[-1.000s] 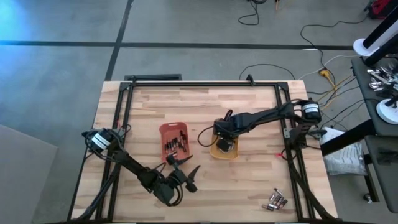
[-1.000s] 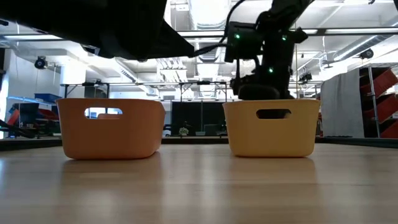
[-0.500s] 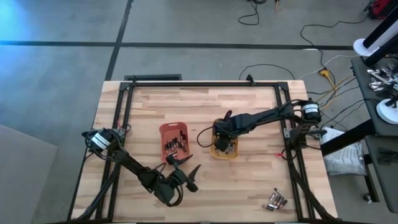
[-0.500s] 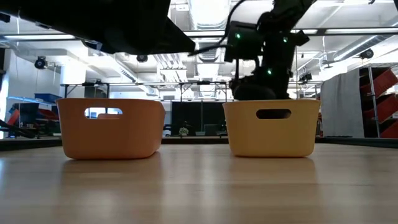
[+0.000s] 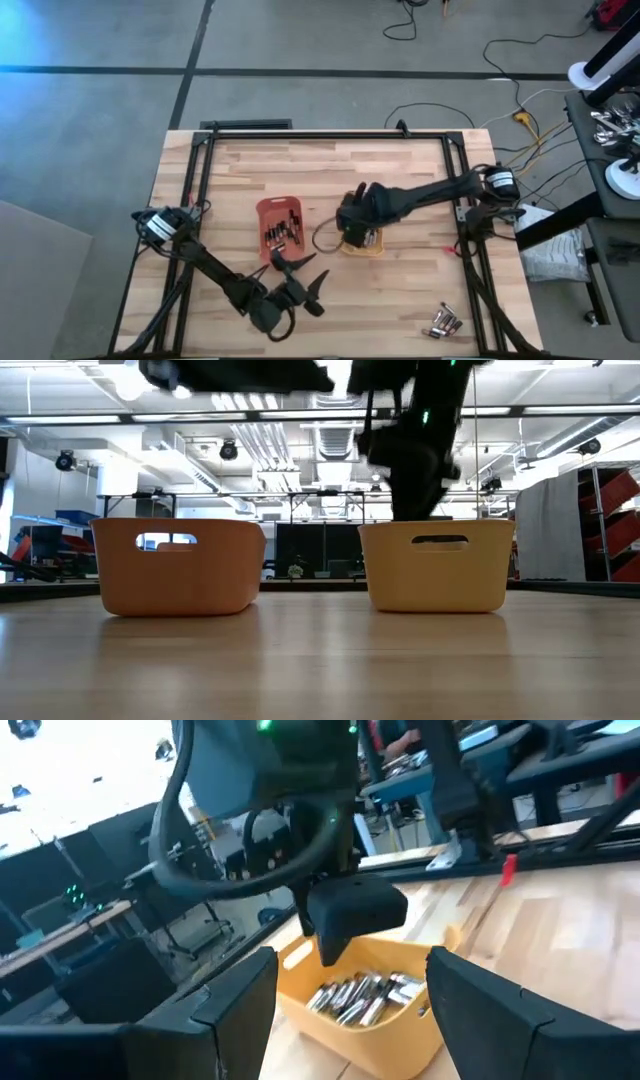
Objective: Sort batteries
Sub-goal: Put the brown-black battery into the orange bin
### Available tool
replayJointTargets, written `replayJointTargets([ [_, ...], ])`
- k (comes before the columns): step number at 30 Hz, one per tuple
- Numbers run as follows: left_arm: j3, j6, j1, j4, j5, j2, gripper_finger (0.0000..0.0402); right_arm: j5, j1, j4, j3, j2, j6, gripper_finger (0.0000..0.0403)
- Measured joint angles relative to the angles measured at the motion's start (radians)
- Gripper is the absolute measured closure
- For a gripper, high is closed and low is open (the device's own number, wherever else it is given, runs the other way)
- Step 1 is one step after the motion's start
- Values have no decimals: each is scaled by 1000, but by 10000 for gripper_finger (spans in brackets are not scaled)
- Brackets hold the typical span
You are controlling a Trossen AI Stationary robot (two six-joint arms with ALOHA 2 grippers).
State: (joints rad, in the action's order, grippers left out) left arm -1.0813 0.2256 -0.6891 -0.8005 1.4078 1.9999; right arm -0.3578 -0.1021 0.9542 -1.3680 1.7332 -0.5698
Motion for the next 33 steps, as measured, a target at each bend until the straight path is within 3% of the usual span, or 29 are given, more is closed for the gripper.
replayJointTargets([
  [8, -67, 74, -23, 9, -1, -1, 169, -194, -267, 212, -157, -10, -206, 150],
  [19, -90, -40, -87, 10, -16, 5, 169, -195, -644, 251, -248, -10, -724, 165],
  [22, -120, -41, -107, 8, -19, 5, 169, -118, -713, 273, -248, -10, -851, 164],
  [29, -182, 1, -119, 14, -48, 5, 169, 183, -824, 408, -219, 16, -1219, 162],
  [33, -188, 1, -120, 19, -90, 5, 169, 341, -859, 384, -156, 23, -1271, 158],
])
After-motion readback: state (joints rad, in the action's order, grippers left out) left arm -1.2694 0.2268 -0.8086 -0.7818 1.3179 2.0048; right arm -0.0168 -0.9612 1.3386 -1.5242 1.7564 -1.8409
